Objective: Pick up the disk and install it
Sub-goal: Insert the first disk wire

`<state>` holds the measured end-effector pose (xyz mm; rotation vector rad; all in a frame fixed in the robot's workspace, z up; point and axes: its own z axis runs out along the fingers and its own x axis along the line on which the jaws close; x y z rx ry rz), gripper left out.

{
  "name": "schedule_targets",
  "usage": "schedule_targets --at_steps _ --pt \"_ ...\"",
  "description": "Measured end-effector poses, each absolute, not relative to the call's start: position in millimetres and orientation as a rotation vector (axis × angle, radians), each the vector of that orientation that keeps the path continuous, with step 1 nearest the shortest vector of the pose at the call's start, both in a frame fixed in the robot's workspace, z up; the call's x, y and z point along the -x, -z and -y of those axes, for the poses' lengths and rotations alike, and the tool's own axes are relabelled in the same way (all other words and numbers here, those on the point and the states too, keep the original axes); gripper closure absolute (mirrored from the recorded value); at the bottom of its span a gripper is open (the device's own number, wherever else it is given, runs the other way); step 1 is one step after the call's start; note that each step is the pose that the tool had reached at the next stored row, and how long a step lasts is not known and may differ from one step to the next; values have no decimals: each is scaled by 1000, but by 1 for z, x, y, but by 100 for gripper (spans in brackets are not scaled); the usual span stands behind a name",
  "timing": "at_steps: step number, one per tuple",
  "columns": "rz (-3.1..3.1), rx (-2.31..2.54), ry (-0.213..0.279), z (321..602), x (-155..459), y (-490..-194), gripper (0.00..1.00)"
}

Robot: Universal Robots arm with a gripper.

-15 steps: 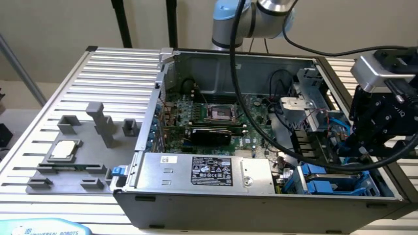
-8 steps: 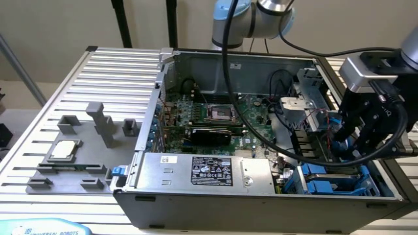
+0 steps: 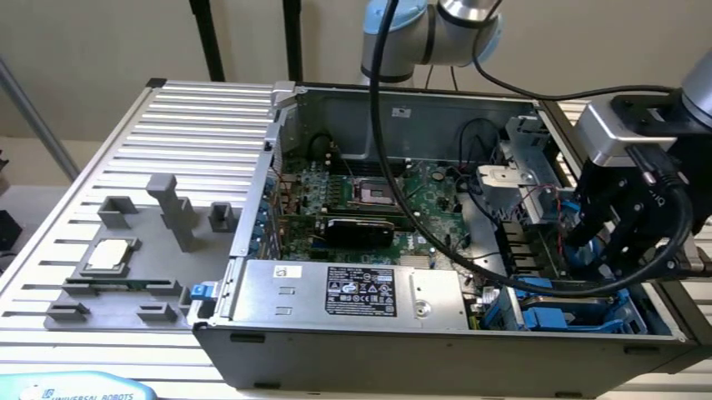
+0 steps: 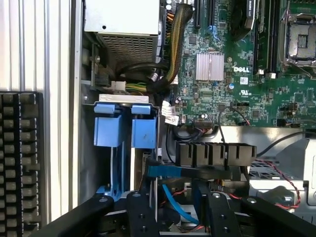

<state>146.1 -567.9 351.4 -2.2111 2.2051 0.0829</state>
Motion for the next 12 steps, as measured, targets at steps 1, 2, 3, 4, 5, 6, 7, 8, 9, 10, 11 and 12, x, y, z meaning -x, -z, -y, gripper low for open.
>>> schedule_targets --at_steps 1,2,3,4,5,6,7,8,9,10,11,12 --pt "-2205 2211 -84 572 -146 -351 55" --pt "-2205 2210 -85 575 -146 -351 55" --pt "-2204 2210 -87 579 -146 -351 55" --pt "-2203 2208 -90 582 -147 -351 55" --pt "-2201 2207 -94 584 -147 -351 55" --pt "-2198 2204 -100 586 -149 -351 55" --pt "-2195 2201 -106 587 -151 -351 55" --pt "-2192 2198 -112 588 -154 -351 55" --pt "-2188 2194 -120 589 -156 -351 55" --pt "-2184 2190 -128 589 -159 -351 55" --pt "-2179 2186 -136 589 -161 -351 55" --pt "-2175 2182 -145 590 -163 -351 55"
